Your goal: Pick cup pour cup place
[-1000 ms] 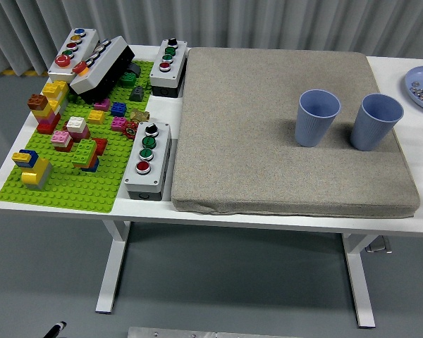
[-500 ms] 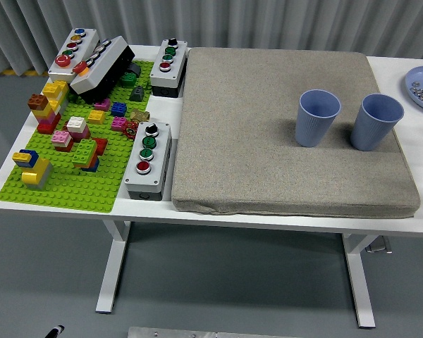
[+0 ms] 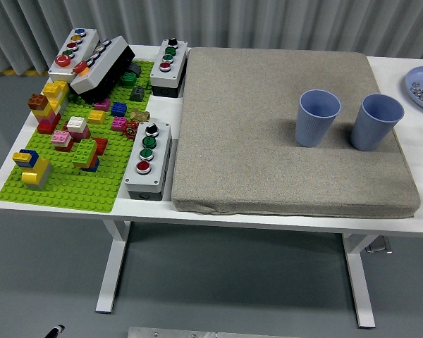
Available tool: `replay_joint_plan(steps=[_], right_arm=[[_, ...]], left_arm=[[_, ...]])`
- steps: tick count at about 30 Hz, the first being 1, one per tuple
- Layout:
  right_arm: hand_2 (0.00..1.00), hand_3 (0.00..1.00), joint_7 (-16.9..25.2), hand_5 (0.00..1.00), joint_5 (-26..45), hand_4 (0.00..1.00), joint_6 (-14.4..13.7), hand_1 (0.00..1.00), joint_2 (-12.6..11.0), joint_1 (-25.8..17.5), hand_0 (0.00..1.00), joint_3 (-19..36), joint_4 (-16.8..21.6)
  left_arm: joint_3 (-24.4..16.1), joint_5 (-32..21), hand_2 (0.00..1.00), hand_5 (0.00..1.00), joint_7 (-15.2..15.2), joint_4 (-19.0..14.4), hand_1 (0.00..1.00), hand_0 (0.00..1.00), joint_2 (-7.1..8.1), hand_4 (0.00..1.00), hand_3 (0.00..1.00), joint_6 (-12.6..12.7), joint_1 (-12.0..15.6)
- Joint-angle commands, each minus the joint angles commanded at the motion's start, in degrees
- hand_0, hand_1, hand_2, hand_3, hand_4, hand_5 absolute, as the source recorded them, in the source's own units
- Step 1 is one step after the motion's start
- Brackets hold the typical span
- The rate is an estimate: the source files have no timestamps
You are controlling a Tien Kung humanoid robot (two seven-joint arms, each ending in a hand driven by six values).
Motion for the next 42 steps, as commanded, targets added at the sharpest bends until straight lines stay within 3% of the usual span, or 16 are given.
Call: replay_joint_plan(steps=[42], right_arm=[[0.845,0.843,-0.2,0.998,-0.4,0.779,0.0,0.806,-0.3,0.0,0.877,1.0,0.2]], left_arm=[[-0.4,0.7,0.920,0.998,0.1,0.0,0.844,0.875,0.03,0.655,0.809,-0.1,-0.1]])
